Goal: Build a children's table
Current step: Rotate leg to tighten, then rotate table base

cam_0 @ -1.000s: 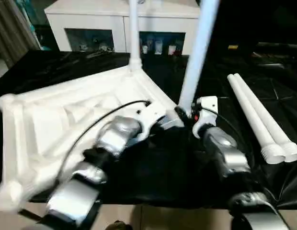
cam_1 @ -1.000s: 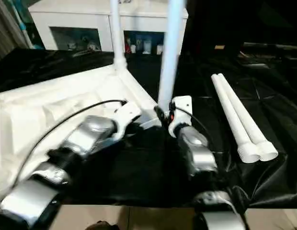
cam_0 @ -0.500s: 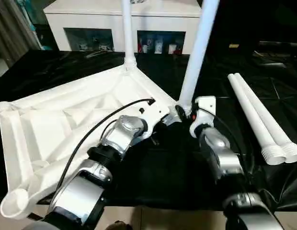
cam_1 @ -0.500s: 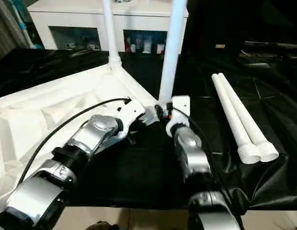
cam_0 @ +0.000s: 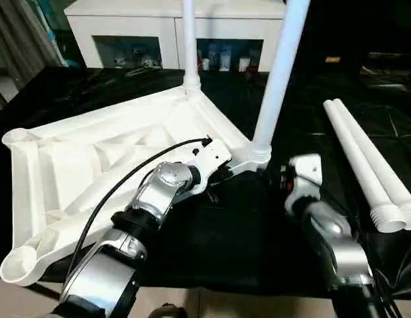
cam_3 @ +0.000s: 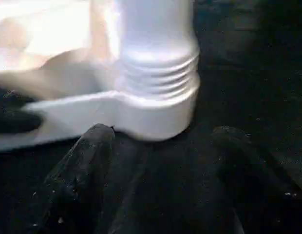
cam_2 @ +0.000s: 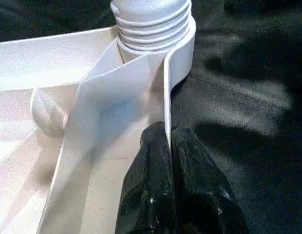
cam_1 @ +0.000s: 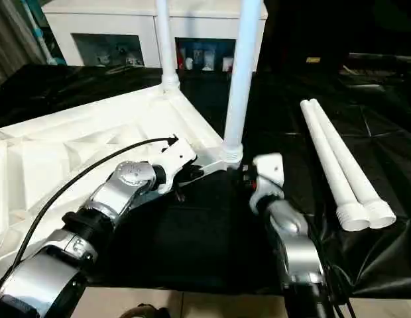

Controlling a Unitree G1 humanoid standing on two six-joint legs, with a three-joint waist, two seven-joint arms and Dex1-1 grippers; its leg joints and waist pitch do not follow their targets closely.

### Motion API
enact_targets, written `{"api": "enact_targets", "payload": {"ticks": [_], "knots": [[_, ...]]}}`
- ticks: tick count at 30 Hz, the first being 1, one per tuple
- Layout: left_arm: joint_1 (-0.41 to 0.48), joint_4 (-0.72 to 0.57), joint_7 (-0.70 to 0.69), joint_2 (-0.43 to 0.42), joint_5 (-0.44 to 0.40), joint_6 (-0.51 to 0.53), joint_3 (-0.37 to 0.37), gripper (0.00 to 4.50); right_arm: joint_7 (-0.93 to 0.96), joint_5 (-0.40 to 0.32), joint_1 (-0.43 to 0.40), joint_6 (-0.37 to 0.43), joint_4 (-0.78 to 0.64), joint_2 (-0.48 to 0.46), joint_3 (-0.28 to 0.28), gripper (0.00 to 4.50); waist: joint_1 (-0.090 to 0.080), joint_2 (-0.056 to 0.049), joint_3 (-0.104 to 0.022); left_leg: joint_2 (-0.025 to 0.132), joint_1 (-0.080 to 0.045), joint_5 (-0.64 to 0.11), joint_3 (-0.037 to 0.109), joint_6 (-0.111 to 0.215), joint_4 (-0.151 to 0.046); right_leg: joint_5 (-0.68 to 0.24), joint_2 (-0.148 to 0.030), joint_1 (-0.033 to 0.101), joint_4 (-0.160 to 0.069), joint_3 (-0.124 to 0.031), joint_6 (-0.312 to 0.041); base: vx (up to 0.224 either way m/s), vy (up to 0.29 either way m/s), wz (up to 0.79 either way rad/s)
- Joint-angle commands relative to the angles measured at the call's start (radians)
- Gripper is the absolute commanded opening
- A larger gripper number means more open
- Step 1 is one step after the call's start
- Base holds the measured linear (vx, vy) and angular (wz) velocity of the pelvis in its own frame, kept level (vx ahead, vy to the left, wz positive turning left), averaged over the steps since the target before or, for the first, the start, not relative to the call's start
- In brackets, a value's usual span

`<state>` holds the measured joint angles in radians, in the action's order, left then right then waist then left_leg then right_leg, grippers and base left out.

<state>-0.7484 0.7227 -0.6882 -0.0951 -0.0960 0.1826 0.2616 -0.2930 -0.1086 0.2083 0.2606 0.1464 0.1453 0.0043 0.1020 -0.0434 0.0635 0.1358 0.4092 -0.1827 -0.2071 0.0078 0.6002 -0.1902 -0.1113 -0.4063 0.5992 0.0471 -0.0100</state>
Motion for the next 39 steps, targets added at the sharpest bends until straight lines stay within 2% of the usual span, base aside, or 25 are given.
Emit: {"api": "enact_targets", "payload": {"ticks": [1,2,4,5,7,8,10,11,13,14,15,17,18,19,21,23,26,27,29,33,36,38,39], "knots": [[-0.027,-0.185,-0.023,-0.017,0.093,0.046,-0.084,0.56,-0.05,-0.013,-0.014,0.039,-0.067,0.013,0.055,3.46,0.0,0.011,-0.081,0.093,-0.031,-0.139,0.048,0.102,-0.077,-0.021,-0.058,0.045,-0.048,-0.032,-0.227,0.0,0.0,0.0],[-0.026,-0.2,-0.024,-0.024,0.095,0.062,-0.088,0.56,-0.054,-0.011,-0.015,0.039,-0.07,0.015,0.061,3.46,0.001,0.007,-0.084,0.094,-0.032,-0.119,0.048,0.108,-0.075,0.012,-0.059,0.043,-0.045,-0.032,-0.237,0.0,0.0,0.0],[-0.024,-0.224,-0.025,-0.035,0.098,0.086,-0.095,0.68,-0.062,-0.008,-0.016,0.038,-0.074,0.016,0.071,3.46,-0.002,0.01,-0.08,0.091,-0.03,-0.11,0.045,0.113,-0.072,0.03,-0.056,0.042,-0.044,-0.03,-0.25,0.0,0.0,0.0],[-0.017,-0.303,-0.008,-0.097,0.084,0.165,-0.132,0.79,-0.074,0.0,-0.021,0.044,-0.091,0.02,0.098,3.46,0.0,0.0,-0.078,0.092,-0.03,-0.13,0.048,0.109,-0.075,0.006,-0.058,0.043,-0.046,-0.03,-0.247,0.0,0.0,0.0],[-0.016,-0.307,-0.006,-0.101,0.083,0.169,-0.134,0.95,-0.074,0.001,-0.022,0.045,-0.093,0.02,0.099,3.46,-0.006,0.006,-0.075,0.089,-0.028,-0.146,0.047,0.101,-0.077,-0.017,-0.055,0.044,-0.048,-0.03,-0.237,0.0,0.0,0.0],[-0.014,-0.328,0.009,-0.122,0.074,0.191,-0.15,1.04,-0.076,0.006,-0.026,0.053,-0.104,0.02,0.105,3.46,-0.012,0.003,-0.074,0.087,-0.03,-0.178,0.048,0.081,-0.08,-0.077,-0.054,0.045,-0.055,-0.031,-0.223,0.0,0.0,0.0],[0.001,-0.369,0.031,-0.181,0.061,0.233,-0.192,1.04,-0.07,0.01,-0.028,0.063,-0.11,0.013,0.106,3.46,-0.015,0.0,-0.075,0.087,-0.031,-0.193,0.049,0.06,-0.083,-0.099,-0.051,0.044,-0.055,-0.031,-0.214,0.0,0.0,0.0],[0.018,-0.397,0.04,-0.221,0.044,0.259,-0.212,1.4,-0.067,0.012,-0.029,0.069,-0.113,0.008,0.106,3.46,-0.015,-0.001,-0.077,0.089,-0.033,-0.192,0.051,0.053,-0.083,-0.093,-0.052,0.044,-0.053,-0.031,-0.212,0.0,0.0,0.0],[0.03,-0.414,0.047,-0.244,0.032,0.277,-0.223,1.41,-0.065,0.013,-0.03,0.074,-0.115,0.006,0.106,3.46,-0.023,-0.006,-0.077,0.087,-0.037,-0.2,0.05,0.038,-0.085,-0.082,-0.045,0.039,-0.052,-0.03,-0.205,0.0,0.0,0.0],[0.046,-0.437,0.056,-0.273,0.016,0.3,-0.236,1.44,-0.064,0.015,-0.032,0.08,-0.119,0.004,0.108,3.46,-0.022,-0.008,-0.078,0.088,-0.039,-0.202,0.05,0.03,-0.085,-0.07,-0.045,0.039,-0.051,-0.031,-0.206,0.0,0.0,0.0],[0.062,-0.452,0.079,-0.296,-0.002,0.324,-0.253,1.74,-0.063,0.015,-0.033,0.085,-0.123,0.005,0.111,3.46,-0.021,-0.009,-0.077,0.086,-0.039,-0.203,0.049,0.027,-0.085,-0.069,-0.044,0.038,-0.052,-0.031,-0.206,0.0,0.0,0.0],[0.101,-0.469,0.147,-0.347,-0.051,0.356,-0.293,1.88,-0.061,0.016,-0.035,0.095,-0.129,0.007,0.117,3.46,-0.015,-0.014,-0.078,0.088,-0.043,-0.212,0.05,0.011,-0.086,-0.05,-0.042,0.036,-0.047,-0.03,-0.204,0.0,0.0,0.0],[0.101,-0.469,0.147,-0.347,-0.051,0.356,-0.293,1.88,-0.061,0.016,-0.035,0.095,-0.129,0.007,0.117,3.46,-0.017,-0.012,-0.077,0.088,-0.04,-0.213,0.051,0.01,-0.087,-0.044,-0.042,0.038,-0.047,-0.031,-0.2,0.0,0.0,0.0],[0.167,-0.473,0.245,-0.41,-0.109,0.383,-0.355,2.02,-0.059,0.016,-0.031,0.101,-0.125,0.008,0.125,3.46,-0.016,-0.012,-0.079,0.087,-0.039,-0.22,0.052,0.003,-0.087,-0.045,-0.043,0.039,-0.045,-0.03,-0.195,0.0,0.0,0.0],[0.216,-0.478,0.297,-0.445,-0.141,0.397,-0.387,2.13,-0.059,0.018,-0.026,0.101,-0.116,0.007,0.13,3.46,-0.026,-0.009,-0.077,0.083,-0.034,-0.233,0.053,-0.003,-0.091,-0.066,-0.044,0.042,-0.049,-0.03,-0.176,0.0,0.0,0.0],[0.253,-0.481,0.339,-0.466,-0.148,0.411,-0.421,2.37,-0.061,0.019,-0.022,0.102,-0.111,0.005,0.138,3.46,-0.027,-0.012,-0.075,0.085,-0.041,-0.261,0.054,-0.011,-0.091,-0.102,-0.044,0.035,-0.055,-0.031,-0.175,0.0,0.0,0.0],[0.295,-0.473,0.388,-0.498,-0.164,0.418,-0.455,2.63,-0.064,0.021,-0.021,0.11,-0.112,0.004,0.148,3.46,-0.015,-0.018,-0.075,0.087,-0.051,-0.305,0.053,-0.032,-0.094,-0.135,-0.041,0.024,-0.058,-0.033,-0.17,0.0,0.0,0.0],[0.318,-0.459,0.408,-0.524,-0.175,0.413,-0.467,2.63,-0.067,0.024,-0.021,0.115,-0.112,0.003,0.151,3.46,-0.015,-0.015,-0.073,0.085,-0.045,-0.321,0.056,-0.041,-0.097,-0.133,-0.039,0.027,-0.055,-0.032,-0.163,0.0,0.0,0.0],[0.369,-0.433,0.439,-0.583,-0.204,0.413,-0.493,2.73,-0.071,0.028,-0.019,0.122,-0.112,0.002,0.155,3.46,-0.017,-0.016,-0.074,0.085,-0.046,-0.355,0.06,-0.059,-0.101,-0.154,-0.039,0.025,-0.056,-0.032,-0.141,0.0,0.0,0.0],[0.437,-0.373,0.454,-0.653,-0.215,0.413,-0.524,2.73,-0.072,0.029,-0.01,0.124,-0.102,0.006,0.16,3.46,-0.019,-0.012,-0.074,0.082,-0.046,-0.359,0.06,-0.064,-0.101,-0.154,-0.039,0.022,-0.057,-0.035,-0.127,0.0,0.0,0.0],[0.468,-0.347,0.457,-0.674,-0.216,0.407,-0.538,2.73,-0.072,0.028,-0.004,0.122,-0.094,0.009,0.164,3.46,-0.016,-0.016,-0.074,0.085,-0.052,-0.384,0.061,-0.073,-0.103,-0.166,-0.04,0.015,-0.058,-0.036,-0.129,0.0,0.0,0.0],[0.474,-0.342,0.436,-0.677,-0.21,0.413,-0.534,2.73,-0.072,0.028,-0.003,0.122,-0.093,0.009,0.165,3.46,-0.013,-0.015,-0.073,0.086,-0.055,-0.403,0.062,-0.083,-0.106,-0.171,-0.041,0.013,-0.06,-0.037,-0.13,0.0,0.0,0.0],[0.491,-0.338,0.375,-0.682,-0.186,0.411,-0.509,2.73,-0.075,0.032,0.001,0.122,-0.089,0.007,0.167,3.46,-0.012,-0.017,-0.073,0.086,-0.056,-0.414,0.062,-0.091,-0.107,-0.172,-0.04,0.012,-0.06,-0.037,-0.129,0.0,0.0,0.0]]}}
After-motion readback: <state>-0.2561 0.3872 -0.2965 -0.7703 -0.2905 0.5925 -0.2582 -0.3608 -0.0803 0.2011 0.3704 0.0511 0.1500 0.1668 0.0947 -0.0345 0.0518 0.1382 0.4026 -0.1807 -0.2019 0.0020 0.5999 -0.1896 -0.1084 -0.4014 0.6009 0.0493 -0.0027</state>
